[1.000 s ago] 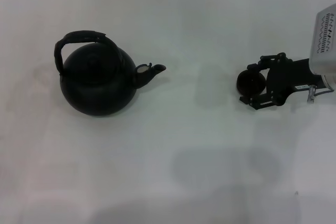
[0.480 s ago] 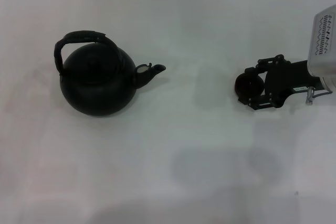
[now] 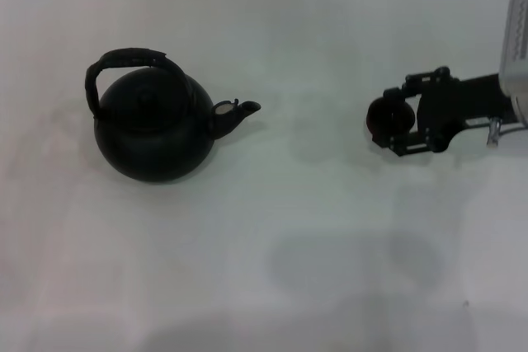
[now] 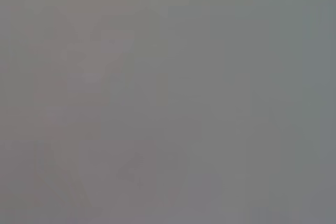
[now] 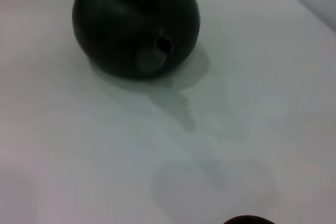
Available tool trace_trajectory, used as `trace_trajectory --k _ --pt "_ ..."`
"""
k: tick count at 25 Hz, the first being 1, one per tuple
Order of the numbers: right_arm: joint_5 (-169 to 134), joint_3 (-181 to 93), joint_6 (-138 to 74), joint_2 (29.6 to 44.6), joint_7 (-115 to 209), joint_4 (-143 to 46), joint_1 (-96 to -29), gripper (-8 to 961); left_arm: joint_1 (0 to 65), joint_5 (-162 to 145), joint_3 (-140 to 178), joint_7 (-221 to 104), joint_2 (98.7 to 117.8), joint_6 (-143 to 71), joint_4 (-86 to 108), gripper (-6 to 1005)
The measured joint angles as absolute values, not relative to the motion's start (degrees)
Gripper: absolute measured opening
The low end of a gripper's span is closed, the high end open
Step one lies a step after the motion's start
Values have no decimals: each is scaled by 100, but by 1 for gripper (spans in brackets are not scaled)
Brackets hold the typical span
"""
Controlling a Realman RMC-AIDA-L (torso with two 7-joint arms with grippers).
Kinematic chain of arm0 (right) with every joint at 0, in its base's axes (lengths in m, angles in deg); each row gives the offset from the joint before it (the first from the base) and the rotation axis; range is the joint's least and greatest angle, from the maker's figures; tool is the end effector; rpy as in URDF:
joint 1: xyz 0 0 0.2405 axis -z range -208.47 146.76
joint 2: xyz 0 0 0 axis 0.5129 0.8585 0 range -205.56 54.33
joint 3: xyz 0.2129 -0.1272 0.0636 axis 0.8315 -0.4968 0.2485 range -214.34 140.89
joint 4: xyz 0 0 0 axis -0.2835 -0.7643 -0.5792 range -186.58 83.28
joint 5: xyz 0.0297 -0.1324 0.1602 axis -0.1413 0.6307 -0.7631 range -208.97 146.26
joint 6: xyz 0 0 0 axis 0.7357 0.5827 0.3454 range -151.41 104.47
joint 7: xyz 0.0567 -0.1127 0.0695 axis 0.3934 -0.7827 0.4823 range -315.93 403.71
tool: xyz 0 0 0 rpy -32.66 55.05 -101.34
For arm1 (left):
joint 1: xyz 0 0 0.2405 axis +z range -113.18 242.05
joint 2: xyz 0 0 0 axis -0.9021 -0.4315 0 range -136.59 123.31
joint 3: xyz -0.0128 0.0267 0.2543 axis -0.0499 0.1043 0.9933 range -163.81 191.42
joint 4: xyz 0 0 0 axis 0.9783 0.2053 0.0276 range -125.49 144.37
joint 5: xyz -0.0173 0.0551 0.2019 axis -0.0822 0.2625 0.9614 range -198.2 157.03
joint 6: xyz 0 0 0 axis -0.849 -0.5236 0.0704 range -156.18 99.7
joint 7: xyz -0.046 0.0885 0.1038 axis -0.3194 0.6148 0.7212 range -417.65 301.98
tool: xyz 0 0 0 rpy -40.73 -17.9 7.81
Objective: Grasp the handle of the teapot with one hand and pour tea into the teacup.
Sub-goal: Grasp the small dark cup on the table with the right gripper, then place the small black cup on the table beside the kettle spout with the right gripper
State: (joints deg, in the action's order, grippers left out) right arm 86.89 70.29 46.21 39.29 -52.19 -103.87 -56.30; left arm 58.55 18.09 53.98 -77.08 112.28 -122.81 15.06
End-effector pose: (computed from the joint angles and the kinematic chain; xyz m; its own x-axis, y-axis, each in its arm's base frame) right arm 0.2734 0.3448 -0.0147 0.9858 -0.1680 0.0063 -0.1582 -0.9399 -0.3025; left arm -0.3900 0.1940 0.0634 0.6933 -0.2699 0.6682 0.7056 0.0659 -0.7056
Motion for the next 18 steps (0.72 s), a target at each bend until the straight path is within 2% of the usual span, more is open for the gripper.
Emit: trace_trajectory --k 18 --pt "8258 6198 4246 3996 -4672 -10869 -5878 760 5823 1815 5455 -7708 11246 -12282 1475 619"
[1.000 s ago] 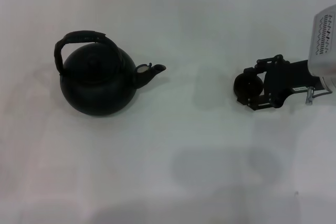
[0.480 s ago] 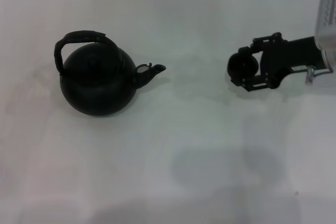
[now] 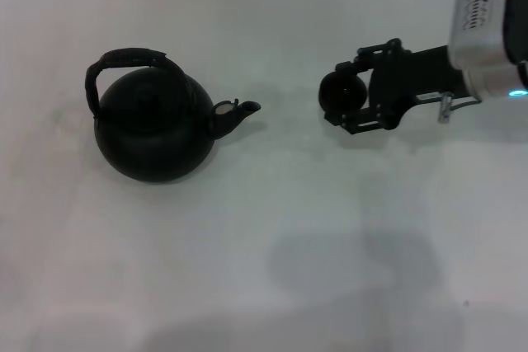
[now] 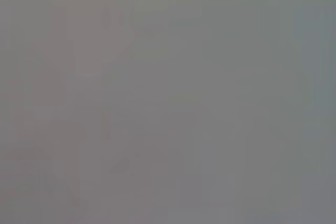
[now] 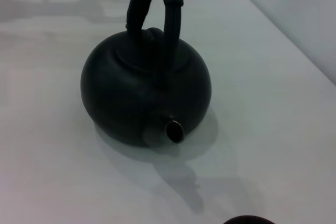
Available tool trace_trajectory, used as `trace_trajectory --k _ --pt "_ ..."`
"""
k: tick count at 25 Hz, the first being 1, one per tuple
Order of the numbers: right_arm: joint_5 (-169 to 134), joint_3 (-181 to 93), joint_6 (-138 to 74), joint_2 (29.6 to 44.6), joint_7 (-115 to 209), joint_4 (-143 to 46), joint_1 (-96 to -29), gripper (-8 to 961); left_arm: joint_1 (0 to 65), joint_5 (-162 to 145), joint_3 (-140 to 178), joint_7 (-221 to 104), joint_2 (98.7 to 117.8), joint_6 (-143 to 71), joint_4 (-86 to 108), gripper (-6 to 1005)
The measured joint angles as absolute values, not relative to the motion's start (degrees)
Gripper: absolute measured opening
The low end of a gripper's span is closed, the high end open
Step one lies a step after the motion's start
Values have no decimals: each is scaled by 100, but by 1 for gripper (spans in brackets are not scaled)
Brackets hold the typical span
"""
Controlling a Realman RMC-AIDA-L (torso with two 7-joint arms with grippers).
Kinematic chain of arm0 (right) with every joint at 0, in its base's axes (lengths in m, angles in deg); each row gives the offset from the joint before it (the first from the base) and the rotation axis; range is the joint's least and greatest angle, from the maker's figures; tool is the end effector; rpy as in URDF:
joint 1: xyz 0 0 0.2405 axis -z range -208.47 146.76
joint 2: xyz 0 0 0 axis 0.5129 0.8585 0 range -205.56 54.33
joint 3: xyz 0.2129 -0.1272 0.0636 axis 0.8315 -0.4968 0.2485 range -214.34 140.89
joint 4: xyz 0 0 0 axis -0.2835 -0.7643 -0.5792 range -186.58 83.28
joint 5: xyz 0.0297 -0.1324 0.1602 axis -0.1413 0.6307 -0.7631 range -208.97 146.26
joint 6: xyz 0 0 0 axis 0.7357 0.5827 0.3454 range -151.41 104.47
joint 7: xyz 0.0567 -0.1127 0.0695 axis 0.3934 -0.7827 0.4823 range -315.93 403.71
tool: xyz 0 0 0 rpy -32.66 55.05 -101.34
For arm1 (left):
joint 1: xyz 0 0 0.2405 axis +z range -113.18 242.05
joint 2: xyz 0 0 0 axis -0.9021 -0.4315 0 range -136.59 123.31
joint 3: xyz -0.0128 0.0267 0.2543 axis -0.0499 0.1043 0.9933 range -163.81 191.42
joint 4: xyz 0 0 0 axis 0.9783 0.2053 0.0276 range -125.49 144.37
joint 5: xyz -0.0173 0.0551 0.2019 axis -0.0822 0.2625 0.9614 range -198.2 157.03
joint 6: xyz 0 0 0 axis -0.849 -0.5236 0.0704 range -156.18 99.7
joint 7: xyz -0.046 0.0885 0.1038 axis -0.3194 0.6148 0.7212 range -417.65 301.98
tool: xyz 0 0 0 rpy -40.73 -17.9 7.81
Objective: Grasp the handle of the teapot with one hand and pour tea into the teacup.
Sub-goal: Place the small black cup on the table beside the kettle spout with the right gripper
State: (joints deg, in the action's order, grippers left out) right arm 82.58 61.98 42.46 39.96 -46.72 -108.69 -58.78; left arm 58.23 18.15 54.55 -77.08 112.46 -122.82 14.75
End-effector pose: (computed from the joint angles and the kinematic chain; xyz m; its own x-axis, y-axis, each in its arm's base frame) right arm 0.2228 0.3584 -0.0328 0.9955 -0.0888 -0.0339 -0.0948 -0.9508 -0.2951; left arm -0.3878 0.1958 0.0597 0.6872 -0.2674 0.6755 0.7102 0.0519 -0.7021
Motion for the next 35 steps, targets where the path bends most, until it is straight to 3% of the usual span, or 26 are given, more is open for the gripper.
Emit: trace_trajectory --k 35 --pt "7777 4712 2982 4019 -4648 -10226 -6069 788 5688 1817 5528 -7708 11254 -12273 1444 619"
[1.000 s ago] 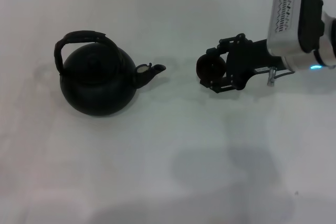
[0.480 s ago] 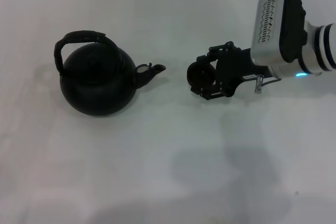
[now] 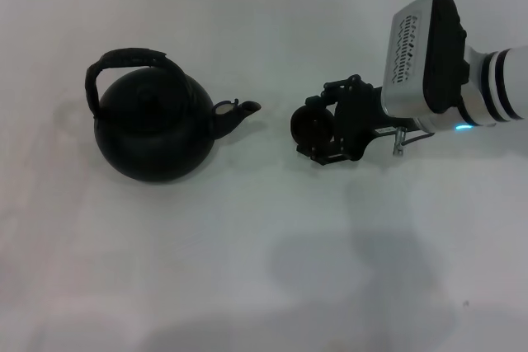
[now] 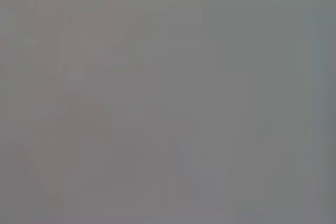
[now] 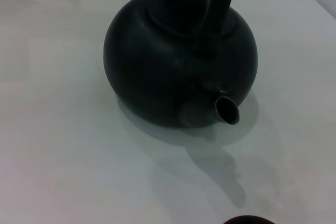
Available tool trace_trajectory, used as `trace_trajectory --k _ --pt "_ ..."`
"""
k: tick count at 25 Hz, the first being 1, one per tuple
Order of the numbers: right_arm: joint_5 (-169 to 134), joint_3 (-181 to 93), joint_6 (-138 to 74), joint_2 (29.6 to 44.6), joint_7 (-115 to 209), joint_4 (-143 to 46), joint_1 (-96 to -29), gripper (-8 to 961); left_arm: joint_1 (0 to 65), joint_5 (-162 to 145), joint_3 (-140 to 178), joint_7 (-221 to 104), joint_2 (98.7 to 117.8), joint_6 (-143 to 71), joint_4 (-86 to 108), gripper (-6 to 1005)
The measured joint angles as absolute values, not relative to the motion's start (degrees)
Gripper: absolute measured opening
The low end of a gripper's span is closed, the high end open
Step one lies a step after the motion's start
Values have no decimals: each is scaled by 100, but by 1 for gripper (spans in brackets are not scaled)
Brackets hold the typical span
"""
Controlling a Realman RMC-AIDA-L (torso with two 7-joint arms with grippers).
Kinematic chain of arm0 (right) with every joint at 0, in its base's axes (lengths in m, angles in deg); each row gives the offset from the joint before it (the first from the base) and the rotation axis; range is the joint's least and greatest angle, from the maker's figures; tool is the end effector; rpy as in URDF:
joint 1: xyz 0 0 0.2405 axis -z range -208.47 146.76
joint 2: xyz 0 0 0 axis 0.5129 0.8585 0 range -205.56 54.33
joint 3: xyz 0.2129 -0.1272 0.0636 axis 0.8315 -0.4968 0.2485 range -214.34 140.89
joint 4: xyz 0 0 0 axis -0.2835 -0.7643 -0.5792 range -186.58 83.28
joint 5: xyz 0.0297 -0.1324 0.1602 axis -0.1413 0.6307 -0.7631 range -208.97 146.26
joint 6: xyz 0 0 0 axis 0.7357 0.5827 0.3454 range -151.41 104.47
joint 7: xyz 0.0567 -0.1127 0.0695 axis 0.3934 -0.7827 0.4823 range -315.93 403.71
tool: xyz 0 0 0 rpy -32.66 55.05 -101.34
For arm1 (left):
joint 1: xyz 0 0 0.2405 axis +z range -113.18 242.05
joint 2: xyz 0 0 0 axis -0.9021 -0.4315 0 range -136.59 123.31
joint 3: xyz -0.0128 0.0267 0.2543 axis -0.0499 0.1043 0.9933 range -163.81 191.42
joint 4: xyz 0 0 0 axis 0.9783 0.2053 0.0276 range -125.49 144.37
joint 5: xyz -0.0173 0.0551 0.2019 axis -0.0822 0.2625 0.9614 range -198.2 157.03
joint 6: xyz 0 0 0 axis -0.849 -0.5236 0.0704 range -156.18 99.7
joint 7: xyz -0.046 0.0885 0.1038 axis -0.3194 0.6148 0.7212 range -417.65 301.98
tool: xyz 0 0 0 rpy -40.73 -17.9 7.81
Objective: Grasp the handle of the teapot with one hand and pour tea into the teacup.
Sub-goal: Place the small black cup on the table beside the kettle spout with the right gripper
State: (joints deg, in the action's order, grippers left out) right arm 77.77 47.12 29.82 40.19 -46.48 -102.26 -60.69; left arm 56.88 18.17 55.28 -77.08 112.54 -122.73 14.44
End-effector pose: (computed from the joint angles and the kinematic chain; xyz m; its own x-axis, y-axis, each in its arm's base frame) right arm 0.2247 0.3502 -0.0829 0.9970 -0.0691 0.0353 -0.0566 -0.9589 -0.2779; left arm -0.3824 0.2046 0.0563 0.6776 -0.2749 0.6821 0.7140 0.0236 -0.6997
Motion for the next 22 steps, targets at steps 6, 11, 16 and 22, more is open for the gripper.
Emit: trace_trajectory --k 6,11,16,22 --pt "7802 4706 2947 4000 -4659 -10226 -6021 793 5692 1817 5528 -7708 11254 -12276 1445 619" --pt "7828 4634 2942 3995 -4695 -10120 -6033 797 5693 1817 5528 -7708 11254 -12280 1445 619" --pt "7823 4466 2851 3993 -4727 -10089 -6037 802 5687 1817 5528 -7708 11254 -12282 1445 619" --pt "7786 4458 2870 3990 -4738 -10075 -6038 807 5688 1817 5528 -7708 11254 -12281 1445 619"
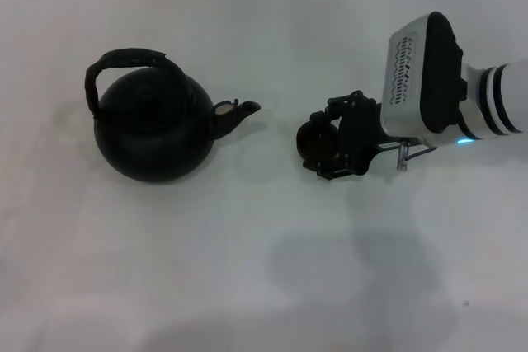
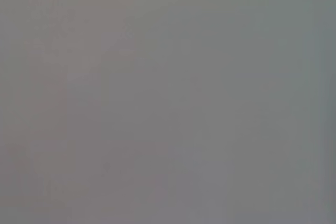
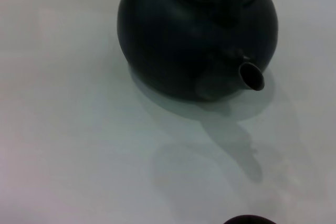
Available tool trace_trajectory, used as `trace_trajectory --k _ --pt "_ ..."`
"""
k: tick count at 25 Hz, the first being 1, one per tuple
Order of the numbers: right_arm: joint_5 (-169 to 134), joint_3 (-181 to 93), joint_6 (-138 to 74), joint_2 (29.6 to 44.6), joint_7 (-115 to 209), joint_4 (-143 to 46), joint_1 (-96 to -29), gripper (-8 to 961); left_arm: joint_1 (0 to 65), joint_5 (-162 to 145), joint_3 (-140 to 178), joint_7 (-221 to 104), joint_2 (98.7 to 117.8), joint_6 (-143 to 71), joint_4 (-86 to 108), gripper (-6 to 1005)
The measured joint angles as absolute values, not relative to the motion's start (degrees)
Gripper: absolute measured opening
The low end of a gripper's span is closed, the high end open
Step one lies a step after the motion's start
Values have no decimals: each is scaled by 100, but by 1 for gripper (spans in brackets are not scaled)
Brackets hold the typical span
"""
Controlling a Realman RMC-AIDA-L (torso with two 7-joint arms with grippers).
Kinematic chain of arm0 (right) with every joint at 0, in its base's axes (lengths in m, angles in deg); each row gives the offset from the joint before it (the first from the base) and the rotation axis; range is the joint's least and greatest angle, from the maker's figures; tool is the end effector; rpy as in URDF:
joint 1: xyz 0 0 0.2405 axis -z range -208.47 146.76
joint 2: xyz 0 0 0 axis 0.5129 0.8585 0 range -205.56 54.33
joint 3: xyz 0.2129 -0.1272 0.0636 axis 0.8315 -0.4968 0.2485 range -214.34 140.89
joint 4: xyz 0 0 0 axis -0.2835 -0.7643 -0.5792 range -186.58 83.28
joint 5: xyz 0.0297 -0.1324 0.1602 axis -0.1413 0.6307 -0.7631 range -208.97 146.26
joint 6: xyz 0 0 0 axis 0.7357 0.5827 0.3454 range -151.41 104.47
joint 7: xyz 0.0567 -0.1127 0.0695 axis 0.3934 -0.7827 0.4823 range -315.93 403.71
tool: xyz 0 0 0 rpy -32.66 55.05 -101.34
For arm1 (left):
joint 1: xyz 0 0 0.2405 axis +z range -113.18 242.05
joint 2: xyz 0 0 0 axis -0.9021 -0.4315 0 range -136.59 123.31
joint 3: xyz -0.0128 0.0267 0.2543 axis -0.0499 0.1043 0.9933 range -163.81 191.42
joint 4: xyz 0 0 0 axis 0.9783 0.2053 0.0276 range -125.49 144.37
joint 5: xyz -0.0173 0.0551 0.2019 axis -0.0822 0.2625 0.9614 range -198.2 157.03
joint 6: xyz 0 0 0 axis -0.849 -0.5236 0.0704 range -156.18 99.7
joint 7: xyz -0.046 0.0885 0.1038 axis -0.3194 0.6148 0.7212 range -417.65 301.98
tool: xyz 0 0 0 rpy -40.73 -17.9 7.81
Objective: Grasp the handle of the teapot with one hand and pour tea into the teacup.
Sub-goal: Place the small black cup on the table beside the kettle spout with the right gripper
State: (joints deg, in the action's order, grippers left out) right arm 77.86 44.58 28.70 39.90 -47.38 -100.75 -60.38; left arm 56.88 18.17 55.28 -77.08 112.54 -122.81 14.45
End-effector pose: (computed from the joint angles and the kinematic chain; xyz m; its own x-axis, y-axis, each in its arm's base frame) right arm 0.2355 0.3430 -0.0893 0.9952 -0.0609 0.0765 -0.0392 -0.9652 -0.2585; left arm -0.3822 0.2046 0.0564 0.6774 -0.2763 0.6817 0.7138 0.0232 -0.6999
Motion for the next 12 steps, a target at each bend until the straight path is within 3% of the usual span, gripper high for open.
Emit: trace_trajectory --k 12 --pt "7777 4537 3079 3980 -4766 -10140 -6058 816 5688 1817 5528 -7708 11245 -12277 1445 619"
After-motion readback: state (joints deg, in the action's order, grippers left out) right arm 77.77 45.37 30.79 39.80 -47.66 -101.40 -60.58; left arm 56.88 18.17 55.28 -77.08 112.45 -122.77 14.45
